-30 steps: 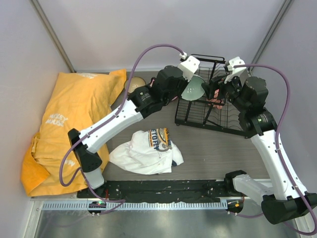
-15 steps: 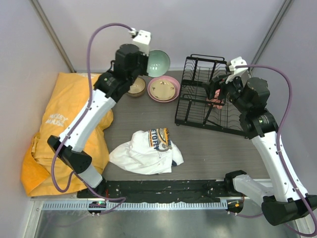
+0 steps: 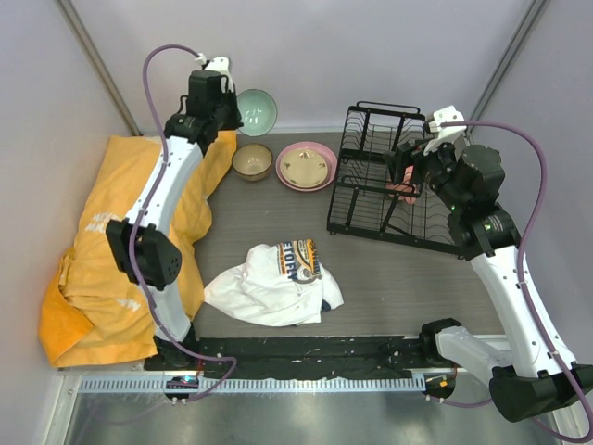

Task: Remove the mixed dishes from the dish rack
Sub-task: Place the bowl at the center of the board.

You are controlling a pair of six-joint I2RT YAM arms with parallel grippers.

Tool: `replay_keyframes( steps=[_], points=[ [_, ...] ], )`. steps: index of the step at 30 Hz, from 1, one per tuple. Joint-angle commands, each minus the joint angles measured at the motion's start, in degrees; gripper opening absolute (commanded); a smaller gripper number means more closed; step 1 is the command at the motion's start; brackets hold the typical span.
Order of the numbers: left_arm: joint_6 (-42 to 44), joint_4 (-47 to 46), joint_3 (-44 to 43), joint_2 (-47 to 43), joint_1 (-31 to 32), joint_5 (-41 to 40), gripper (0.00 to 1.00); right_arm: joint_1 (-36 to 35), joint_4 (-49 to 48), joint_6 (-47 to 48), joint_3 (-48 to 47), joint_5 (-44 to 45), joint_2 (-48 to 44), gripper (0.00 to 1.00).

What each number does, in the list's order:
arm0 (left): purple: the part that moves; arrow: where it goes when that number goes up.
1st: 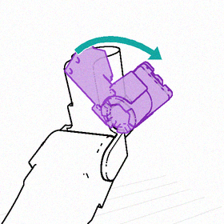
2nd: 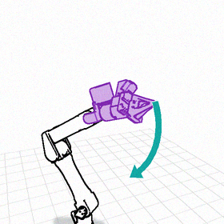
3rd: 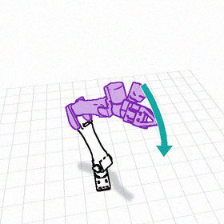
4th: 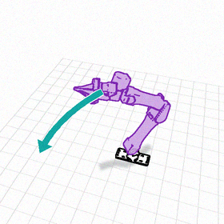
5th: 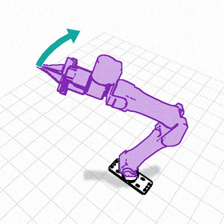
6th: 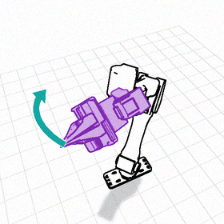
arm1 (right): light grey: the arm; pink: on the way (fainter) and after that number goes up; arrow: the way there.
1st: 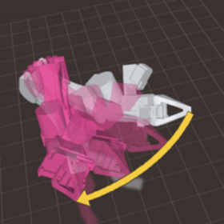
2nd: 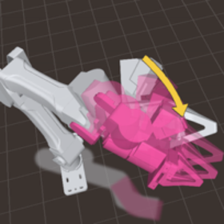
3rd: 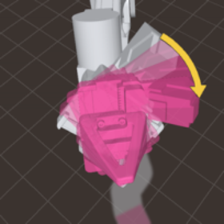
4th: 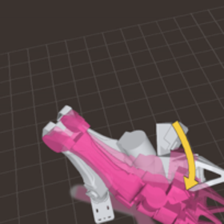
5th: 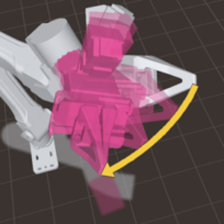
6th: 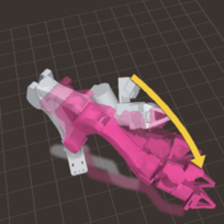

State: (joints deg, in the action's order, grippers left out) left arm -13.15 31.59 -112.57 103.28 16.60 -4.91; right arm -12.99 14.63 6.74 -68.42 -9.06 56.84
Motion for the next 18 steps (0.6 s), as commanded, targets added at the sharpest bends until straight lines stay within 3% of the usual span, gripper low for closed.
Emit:
replay_keyframes(
  steps=[1, 12, 18],
  points=[
    [-3.9, -1.5, -6.2, 5.6, -3.4, 4.6, 0.0, 0.1, -1.8, 1.3, 0.3, 2.5, -1.5, 0.78],
    [-8.5, 5.7, -19.8, 22.0, -8.0, 11.3, 0.0, 0.2, -1.6, 3.2, 3.1, 6.5, -2.3, 0.78],
    [-10.8, 6.4, -20.7, 26.7, -9.0, 13.3, 0.0, 0.1, -1.7, 4.2, 4.3, 8.2, -2.3, 0.78]
  ],
)
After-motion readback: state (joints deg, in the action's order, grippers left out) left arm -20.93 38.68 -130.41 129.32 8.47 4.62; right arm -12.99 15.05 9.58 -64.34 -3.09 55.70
